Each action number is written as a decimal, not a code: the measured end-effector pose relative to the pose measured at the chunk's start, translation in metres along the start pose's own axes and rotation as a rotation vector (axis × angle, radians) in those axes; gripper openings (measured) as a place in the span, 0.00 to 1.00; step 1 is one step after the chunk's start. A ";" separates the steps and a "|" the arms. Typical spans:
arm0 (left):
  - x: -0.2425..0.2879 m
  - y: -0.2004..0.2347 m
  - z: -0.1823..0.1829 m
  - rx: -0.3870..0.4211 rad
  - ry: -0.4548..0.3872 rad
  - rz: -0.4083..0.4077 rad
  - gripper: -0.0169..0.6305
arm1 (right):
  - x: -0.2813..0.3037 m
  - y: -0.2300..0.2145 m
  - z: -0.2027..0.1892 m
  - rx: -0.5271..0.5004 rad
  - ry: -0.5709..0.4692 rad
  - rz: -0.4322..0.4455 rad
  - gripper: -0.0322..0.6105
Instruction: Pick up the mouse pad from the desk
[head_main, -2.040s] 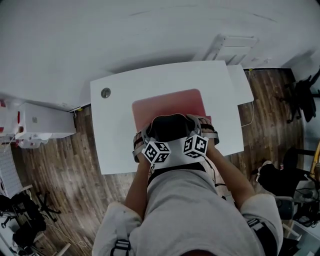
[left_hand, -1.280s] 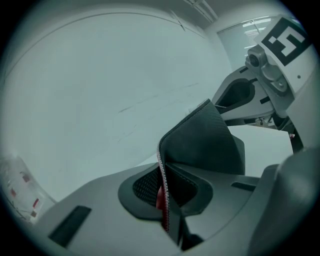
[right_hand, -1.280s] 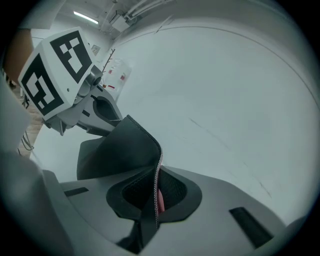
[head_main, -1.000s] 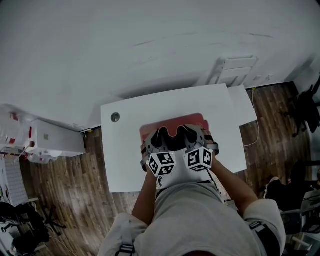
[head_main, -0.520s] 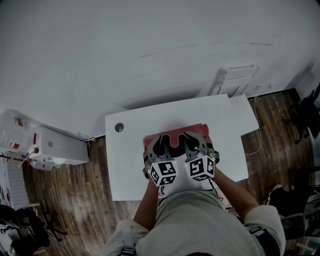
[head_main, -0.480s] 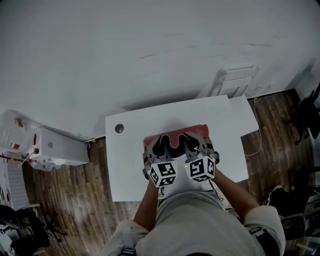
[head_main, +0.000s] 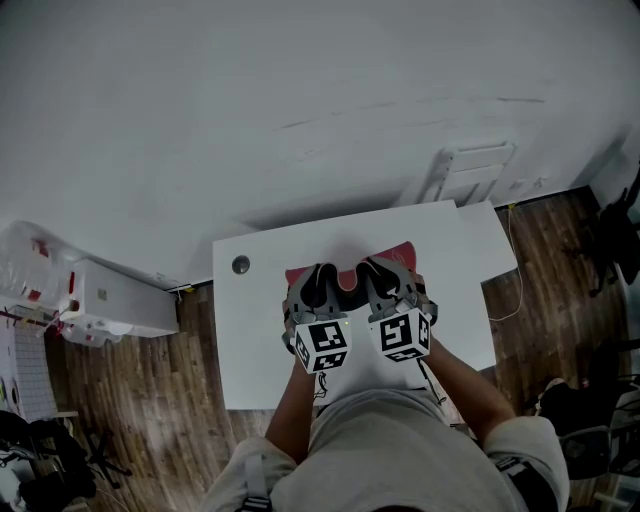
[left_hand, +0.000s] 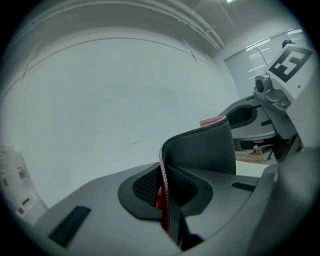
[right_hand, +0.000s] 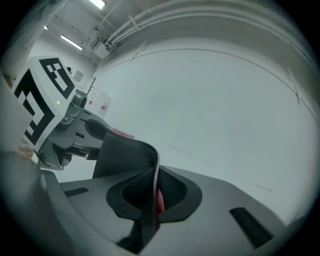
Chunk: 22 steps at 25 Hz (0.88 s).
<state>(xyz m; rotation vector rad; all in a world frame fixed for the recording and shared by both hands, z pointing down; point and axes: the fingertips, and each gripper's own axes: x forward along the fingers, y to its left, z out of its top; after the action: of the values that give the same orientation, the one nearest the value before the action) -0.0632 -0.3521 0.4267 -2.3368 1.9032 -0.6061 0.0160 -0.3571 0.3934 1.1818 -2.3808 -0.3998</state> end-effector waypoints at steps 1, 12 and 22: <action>-0.001 0.002 0.006 0.001 -0.011 0.005 0.07 | 0.000 -0.004 0.004 0.008 -0.007 -0.006 0.13; -0.015 0.022 0.077 -0.022 -0.162 0.027 0.07 | -0.009 -0.035 0.049 0.062 -0.123 -0.061 0.13; -0.017 0.043 0.121 -0.109 -0.258 0.027 0.07 | -0.013 -0.064 0.086 0.161 -0.251 -0.094 0.13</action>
<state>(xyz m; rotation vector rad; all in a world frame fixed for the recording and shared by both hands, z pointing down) -0.0641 -0.3690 0.2983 -2.3141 1.8886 -0.1896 0.0223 -0.3792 0.2874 1.3925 -2.6189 -0.4147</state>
